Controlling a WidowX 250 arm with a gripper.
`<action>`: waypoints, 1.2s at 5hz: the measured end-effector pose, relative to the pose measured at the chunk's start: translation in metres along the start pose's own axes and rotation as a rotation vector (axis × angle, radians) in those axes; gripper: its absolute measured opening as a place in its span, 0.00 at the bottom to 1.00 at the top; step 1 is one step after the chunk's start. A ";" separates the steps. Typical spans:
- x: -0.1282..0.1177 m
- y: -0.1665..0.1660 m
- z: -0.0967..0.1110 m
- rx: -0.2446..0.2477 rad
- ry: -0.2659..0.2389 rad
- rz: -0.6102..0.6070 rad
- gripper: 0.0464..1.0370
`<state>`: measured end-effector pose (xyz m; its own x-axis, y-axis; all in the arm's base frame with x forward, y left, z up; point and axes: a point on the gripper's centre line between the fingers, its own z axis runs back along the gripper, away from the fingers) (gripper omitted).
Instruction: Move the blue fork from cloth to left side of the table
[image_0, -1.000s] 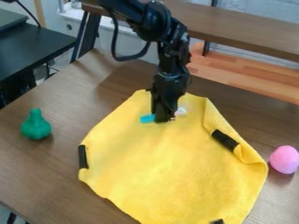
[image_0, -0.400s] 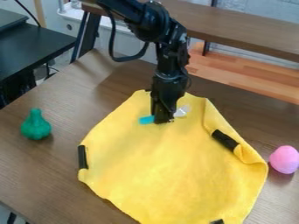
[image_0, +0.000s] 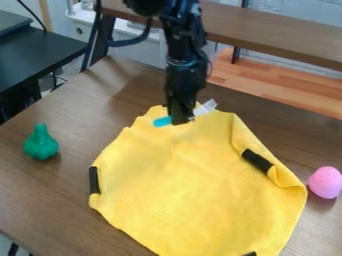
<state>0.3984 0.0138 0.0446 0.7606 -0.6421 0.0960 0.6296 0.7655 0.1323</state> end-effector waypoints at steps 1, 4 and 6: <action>-0.023 0.036 0.003 0.000 -0.002 0.101 0.19; -0.094 0.142 -0.040 -0.003 0.082 0.337 0.19; -0.114 0.153 -0.035 -0.026 0.062 0.364 0.53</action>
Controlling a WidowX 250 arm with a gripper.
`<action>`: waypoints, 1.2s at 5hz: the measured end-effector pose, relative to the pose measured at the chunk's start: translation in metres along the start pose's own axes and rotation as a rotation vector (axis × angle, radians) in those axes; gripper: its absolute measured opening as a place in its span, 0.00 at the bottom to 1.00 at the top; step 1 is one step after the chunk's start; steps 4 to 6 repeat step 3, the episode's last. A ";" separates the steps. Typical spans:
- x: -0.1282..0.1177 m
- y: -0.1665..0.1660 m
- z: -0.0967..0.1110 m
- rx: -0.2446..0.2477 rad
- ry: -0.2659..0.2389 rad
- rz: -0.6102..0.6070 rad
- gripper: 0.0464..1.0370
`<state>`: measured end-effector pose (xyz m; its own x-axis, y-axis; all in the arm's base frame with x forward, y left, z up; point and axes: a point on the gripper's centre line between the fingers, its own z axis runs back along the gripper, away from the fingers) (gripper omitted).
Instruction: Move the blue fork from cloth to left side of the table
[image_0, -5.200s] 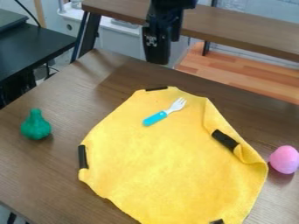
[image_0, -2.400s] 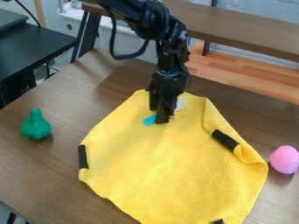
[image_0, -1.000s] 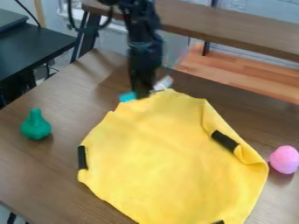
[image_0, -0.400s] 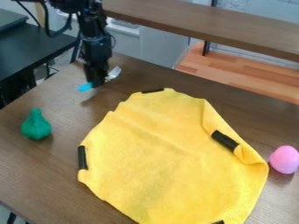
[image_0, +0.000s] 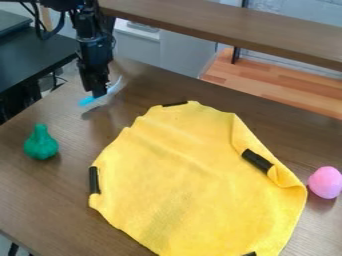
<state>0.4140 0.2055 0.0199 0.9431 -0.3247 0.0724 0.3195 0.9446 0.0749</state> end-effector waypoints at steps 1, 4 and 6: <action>-0.006 -0.010 -0.005 -0.019 -0.007 -0.049 0.83; -0.001 -0.024 0.074 -0.030 -0.184 -0.097 0.96; -0.001 -0.024 0.074 -0.030 -0.184 -0.097 0.96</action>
